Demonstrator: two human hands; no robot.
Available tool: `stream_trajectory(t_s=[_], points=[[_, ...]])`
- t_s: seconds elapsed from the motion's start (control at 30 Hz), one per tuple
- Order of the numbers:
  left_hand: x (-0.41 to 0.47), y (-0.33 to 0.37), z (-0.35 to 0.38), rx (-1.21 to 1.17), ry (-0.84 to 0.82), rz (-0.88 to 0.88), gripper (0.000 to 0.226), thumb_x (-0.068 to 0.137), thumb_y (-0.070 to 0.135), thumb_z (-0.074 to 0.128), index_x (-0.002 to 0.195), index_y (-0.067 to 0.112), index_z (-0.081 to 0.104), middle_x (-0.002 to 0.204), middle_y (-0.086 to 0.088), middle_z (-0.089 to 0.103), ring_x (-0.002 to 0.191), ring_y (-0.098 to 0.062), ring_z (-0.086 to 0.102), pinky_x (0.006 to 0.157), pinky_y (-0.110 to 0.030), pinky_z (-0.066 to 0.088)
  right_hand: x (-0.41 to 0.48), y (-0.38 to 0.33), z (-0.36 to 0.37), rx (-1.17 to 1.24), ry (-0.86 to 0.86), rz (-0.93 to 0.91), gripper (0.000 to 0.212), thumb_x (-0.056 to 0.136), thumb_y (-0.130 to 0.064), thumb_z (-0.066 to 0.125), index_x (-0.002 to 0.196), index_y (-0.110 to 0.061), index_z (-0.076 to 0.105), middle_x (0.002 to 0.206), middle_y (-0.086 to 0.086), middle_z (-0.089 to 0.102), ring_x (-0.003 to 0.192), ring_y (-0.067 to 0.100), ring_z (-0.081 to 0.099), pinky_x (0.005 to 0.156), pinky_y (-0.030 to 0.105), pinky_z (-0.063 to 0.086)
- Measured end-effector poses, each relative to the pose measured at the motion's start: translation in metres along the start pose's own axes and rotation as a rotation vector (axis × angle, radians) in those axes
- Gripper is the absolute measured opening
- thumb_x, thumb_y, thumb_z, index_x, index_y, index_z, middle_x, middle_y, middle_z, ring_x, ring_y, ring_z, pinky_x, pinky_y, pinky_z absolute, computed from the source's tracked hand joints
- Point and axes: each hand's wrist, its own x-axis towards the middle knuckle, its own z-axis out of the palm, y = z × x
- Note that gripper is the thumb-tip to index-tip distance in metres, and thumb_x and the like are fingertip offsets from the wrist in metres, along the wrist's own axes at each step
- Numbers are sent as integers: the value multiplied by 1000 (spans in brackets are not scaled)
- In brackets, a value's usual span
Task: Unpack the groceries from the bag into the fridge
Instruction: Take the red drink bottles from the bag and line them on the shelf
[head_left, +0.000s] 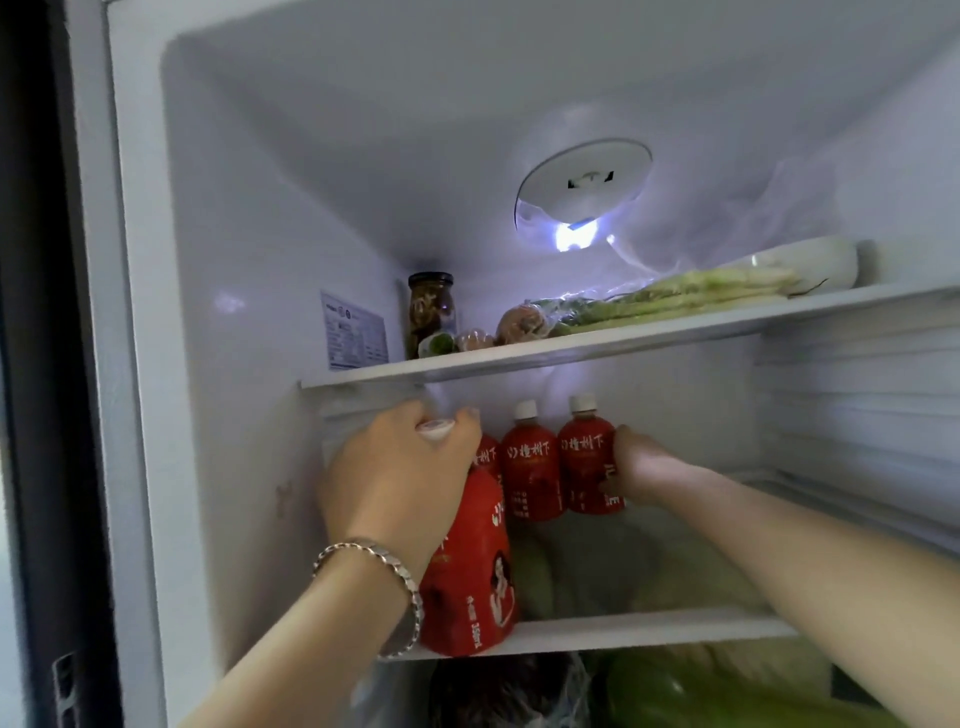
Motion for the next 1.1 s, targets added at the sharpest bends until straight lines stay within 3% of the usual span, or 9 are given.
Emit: stream_trajectory(t_s=[0.13, 0.27, 0.33, 0.47, 0.57, 0.63, 0.73, 0.9, 1.1], points=[[-2, 0, 1, -32, -10, -12, 39, 82, 53, 48, 61, 20, 49, 57, 5, 52, 60, -19, 54, 54, -26, 36, -39, -15, -2, -77, -134, -283, 60, 82, -34, 65, 134, -12, 42, 134, 8, 48, 124, 25, 47, 101, 31, 40], [-3, 1, 4, -90, 20, -37, 41, 82, 53, 51, 57, 21, 49, 53, 5, 50, 56, -19, 51, 53, -26, 36, -91, -47, -8, 443, -442, -507, 69, 69, -21, 82, 122, -38, 41, 117, -24, 53, 107, -8, 53, 98, 16, 43], [-3, 6, 7, -111, 19, -47, 44, 83, 55, 51, 58, 19, 52, 54, 4, 54, 58, -18, 53, 52, -26, 36, -102, -59, -7, 570, -426, -563, 83, 68, -14, 82, 131, -33, 31, 118, -21, 52, 109, -3, 53, 96, 17, 44], [0, 5, 12, -157, -15, -61, 39, 92, 52, 37, 95, 19, 56, 85, -4, 65, 68, -17, 58, 54, -26, 38, -102, -65, 1, 695, -347, -497, 83, 64, -18, 84, 132, -22, 37, 118, -10, 59, 108, 6, 58, 95, 27, 49], [-22, -12, 17, -170, -38, -142, 35, 97, 31, 39, 128, 17, 37, 125, -6, 48, 98, -14, 50, 78, -22, 39, -96, -59, 7, 611, -256, -470, 85, 67, -30, 82, 135, -22, 33, 123, -9, 57, 107, 5, 56, 96, 28, 47], [-47, -31, 27, -2, -136, -114, 24, 96, 21, 41, 120, 15, 45, 124, -3, 46, 96, -10, 44, 77, -12, 29, -87, -58, 7, 432, -189, -452, 90, 70, -41, 77, 140, -22, 25, 132, -6, 50, 112, 9, 52, 97, 29, 45], [-69, -50, 39, 256, -288, -13, 20, 93, 29, 40, 85, 21, 57, 92, 2, 61, 83, -16, 56, 77, -25, 46, -64, -61, 13, 208, -135, -382, 90, 73, -49, 71, 143, -22, 21, 140, 2, 45, 116, 20, 55, 95, 36, 49], [-69, -50, 37, 302, -326, 57, 25, 92, 37, 39, 102, 27, 60, 79, 8, 55, 78, -10, 51, 70, -22, 40, -29, -74, 39, 474, -233, -198, 93, 74, -30, 76, 144, -23, 15, 141, 10, 39, 113, 31, 55, 60, 28, 58], [-71, -56, 40, 305, -276, 108, 54, 74, 50, 19, 98, 27, 61, 89, 12, 62, 79, -6, 53, 67, -20, 39, -10, -79, 66, 477, -243, -247, 71, 68, -25, 82, 129, -13, 46, 121, 7, 58, 104, 19, 59, 68, 23, 55]])
